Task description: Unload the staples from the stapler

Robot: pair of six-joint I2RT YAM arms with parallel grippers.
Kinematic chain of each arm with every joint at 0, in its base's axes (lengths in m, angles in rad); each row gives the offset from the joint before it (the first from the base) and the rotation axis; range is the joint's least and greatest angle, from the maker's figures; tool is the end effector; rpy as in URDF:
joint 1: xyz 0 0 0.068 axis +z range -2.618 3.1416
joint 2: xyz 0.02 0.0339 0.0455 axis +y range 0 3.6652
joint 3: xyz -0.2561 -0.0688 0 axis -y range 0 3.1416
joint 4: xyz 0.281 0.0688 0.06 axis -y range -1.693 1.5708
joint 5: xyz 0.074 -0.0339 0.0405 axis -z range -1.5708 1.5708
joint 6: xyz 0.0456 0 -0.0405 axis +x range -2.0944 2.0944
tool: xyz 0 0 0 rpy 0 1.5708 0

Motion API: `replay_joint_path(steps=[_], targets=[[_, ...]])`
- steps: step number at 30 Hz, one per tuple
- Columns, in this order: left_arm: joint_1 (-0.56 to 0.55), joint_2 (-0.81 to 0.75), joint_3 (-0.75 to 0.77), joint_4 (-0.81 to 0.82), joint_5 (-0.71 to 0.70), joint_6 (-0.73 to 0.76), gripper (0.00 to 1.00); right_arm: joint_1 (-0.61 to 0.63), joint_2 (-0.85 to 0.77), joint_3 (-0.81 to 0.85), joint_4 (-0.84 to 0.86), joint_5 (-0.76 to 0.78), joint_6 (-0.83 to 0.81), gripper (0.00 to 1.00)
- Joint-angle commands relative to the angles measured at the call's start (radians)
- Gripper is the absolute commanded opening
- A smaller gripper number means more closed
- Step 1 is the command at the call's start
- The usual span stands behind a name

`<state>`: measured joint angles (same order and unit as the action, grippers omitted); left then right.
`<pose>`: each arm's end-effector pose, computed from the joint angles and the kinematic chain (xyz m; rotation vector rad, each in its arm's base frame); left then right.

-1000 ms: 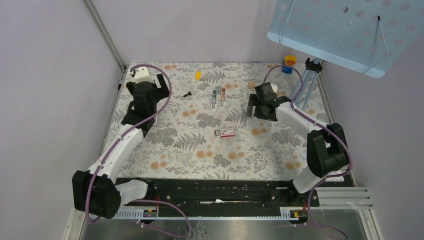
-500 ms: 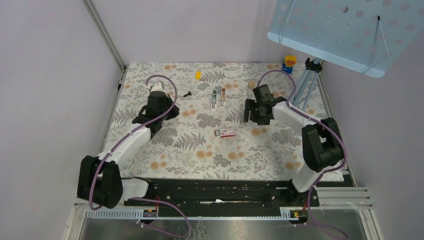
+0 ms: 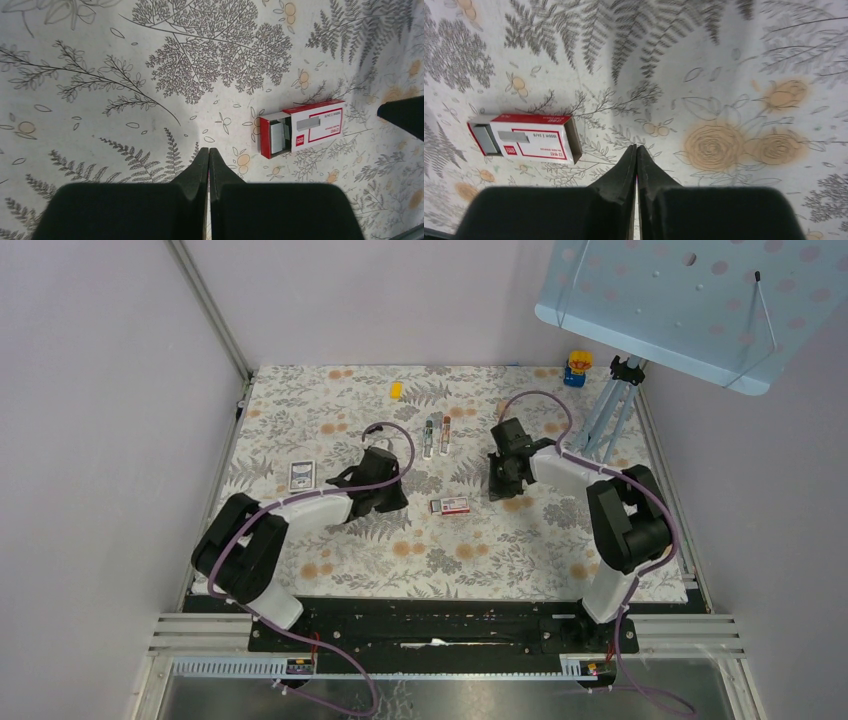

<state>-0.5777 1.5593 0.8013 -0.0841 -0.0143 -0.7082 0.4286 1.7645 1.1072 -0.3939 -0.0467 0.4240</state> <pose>0.2869 -0.1862 0.1308 -0.1694 2.4879 -0.5559 0.3518 0.1631 0.1369 -0.0227 2.6658 0.3497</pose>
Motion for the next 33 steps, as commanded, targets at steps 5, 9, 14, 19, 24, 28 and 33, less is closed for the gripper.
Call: replay_joint_path(steps=[5, 9, 14, 19, 24, 28, 33], targets=[[-0.071, 0.084, 0.022, 0.079, 0.010, -0.039, 0.00, 0.095, 0.080, 0.039, -0.033, 0.015, -0.015, 0.00], [-0.102, 0.095, 0.007, 0.082, 0.010, -0.053, 0.00, 0.111, 0.095, 0.043, -0.046, 0.026, -0.014, 0.00], [-0.120, 0.121, 0.009, 0.081, 0.010, -0.062, 0.00, 0.122, 0.122, 0.063, -0.062, -0.023, -0.029, 0.00], [-0.130, 0.139, 0.018, 0.081, 0.005, -0.060, 0.00, 0.137, 0.133, 0.077, -0.089, -0.027, -0.042, 0.00], [-0.134, 0.159, 0.024, 0.081, 0.007, -0.061, 0.00, 0.141, 0.133, 0.077, -0.098, -0.037, -0.041, 0.00], [-0.138, 0.169, 0.029, 0.081, 0.008, -0.057, 0.00, 0.143, 0.130, 0.081, -0.101, -0.042, -0.042, 0.00], [-0.143, 0.177, 0.033, 0.081, 0.008, -0.056, 0.00, 0.145, 0.133, 0.086, -0.102, -0.049, -0.042, 0.00]])
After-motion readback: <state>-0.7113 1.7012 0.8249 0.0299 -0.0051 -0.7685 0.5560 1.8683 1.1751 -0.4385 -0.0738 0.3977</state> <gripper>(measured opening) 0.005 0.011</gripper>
